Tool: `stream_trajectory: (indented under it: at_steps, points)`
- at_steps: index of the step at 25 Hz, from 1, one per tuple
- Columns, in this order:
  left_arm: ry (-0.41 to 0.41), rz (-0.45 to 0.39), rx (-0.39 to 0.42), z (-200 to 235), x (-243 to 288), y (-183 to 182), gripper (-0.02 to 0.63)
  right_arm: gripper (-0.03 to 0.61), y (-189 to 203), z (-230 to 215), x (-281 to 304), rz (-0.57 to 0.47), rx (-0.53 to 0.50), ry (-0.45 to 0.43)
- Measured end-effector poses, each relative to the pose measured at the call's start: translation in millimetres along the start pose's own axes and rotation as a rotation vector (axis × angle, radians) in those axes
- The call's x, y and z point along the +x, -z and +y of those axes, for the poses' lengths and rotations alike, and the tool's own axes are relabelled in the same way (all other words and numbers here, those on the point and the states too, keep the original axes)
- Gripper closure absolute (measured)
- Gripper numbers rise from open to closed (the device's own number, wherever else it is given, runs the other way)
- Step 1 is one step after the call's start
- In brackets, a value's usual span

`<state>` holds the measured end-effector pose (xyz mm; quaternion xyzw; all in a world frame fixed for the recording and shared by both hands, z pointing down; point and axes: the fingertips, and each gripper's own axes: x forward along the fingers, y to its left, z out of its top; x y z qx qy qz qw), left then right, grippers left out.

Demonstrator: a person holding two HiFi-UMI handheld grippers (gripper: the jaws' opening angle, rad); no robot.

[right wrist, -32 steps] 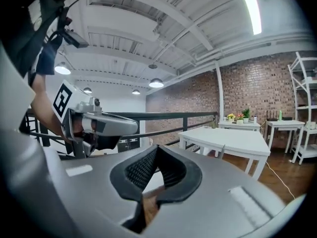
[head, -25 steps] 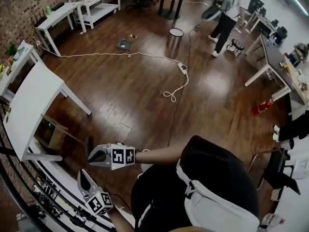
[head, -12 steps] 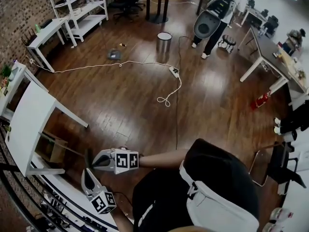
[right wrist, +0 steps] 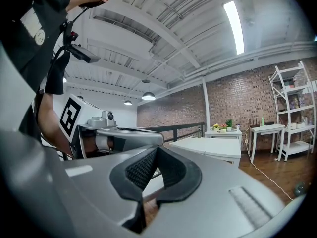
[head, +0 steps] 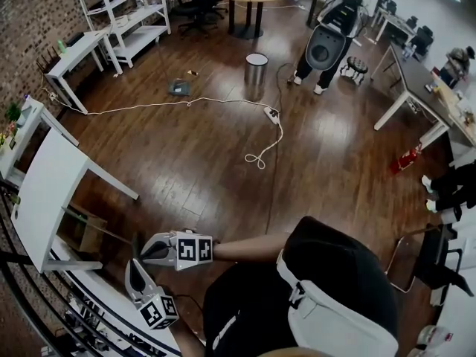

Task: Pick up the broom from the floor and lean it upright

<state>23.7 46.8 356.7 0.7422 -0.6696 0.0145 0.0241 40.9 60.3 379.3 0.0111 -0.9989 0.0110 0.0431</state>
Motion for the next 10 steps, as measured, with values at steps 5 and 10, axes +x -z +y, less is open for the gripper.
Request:
stream_trajectory:
  at_steps: [5,10]
  points:
    - [-0.011,-0.002,0.011,1.1,-6.0,4.1,0.595,0.575,0.1,4.0,-0.1,-0.009,-0.002,-0.004]
    - [-0.009,-0.001,0.012,2.6,-7.9,2.2,0.595,0.575,-4.0,3.2,2.0,-0.014,-0.010,0.001]
